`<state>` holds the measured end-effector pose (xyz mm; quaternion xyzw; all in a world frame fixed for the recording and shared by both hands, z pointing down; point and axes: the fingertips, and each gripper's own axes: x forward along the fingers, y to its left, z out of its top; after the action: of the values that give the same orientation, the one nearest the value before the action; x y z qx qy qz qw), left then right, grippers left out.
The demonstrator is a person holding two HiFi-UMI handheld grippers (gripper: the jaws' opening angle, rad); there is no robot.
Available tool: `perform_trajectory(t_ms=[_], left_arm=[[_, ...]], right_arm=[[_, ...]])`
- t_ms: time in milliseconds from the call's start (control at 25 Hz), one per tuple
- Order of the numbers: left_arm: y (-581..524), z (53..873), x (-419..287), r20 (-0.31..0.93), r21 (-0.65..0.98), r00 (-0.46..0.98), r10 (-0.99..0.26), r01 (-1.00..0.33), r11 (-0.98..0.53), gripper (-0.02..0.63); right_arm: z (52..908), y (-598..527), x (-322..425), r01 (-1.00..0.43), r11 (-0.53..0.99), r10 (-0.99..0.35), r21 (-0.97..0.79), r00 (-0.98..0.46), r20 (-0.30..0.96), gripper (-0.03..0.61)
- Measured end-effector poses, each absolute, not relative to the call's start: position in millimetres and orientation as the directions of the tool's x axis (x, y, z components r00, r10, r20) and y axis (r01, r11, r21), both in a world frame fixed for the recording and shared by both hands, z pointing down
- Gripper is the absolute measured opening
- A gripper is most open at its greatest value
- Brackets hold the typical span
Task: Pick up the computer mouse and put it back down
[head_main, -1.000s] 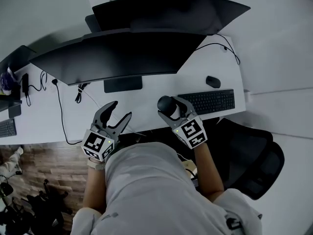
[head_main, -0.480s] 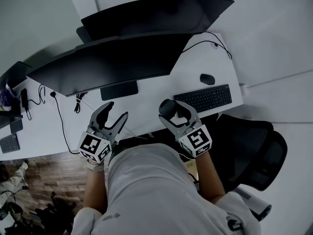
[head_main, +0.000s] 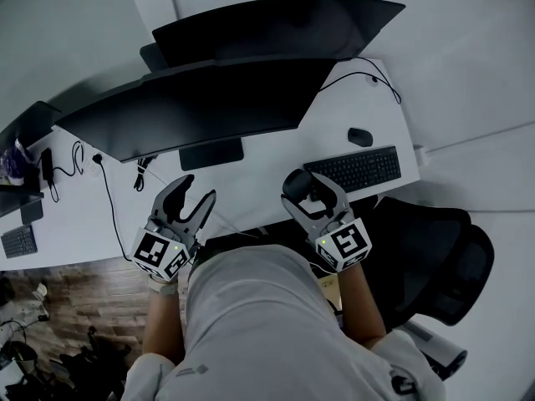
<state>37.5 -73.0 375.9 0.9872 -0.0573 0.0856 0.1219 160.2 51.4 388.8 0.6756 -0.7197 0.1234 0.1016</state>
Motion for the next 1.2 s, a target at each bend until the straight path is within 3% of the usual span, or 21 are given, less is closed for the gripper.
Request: perform_trajectory(t_ms=[560, 920, 1200], left_arm=[[-82.0, 374.6, -8.4, 0.181, 0.183, 0.976, -0.121, -0.154, -0.971, 0.204], [-101.3, 373.2, -60.7, 0.186, 0.11, 0.96, -0.209, -0.231, -0.967, 0.204], [-115.0, 365.4, -99.4, 0.117, 0.097, 0.957, -0.265, -0.277, -0.956, 0.204]], right_arm=[[406.3, 21.3, 127.6, -0.994, 0.097, -0.926, -0.05, -0.109, 0.362, 0.288], [438.2, -23.1, 96.3, -0.984, 0.168, -0.882, -0.062, -0.178, 0.435, 0.287], [474.9, -56.6, 68.9, -0.975, 0.209, -0.833, -0.074, -0.217, 0.508, 0.288]])
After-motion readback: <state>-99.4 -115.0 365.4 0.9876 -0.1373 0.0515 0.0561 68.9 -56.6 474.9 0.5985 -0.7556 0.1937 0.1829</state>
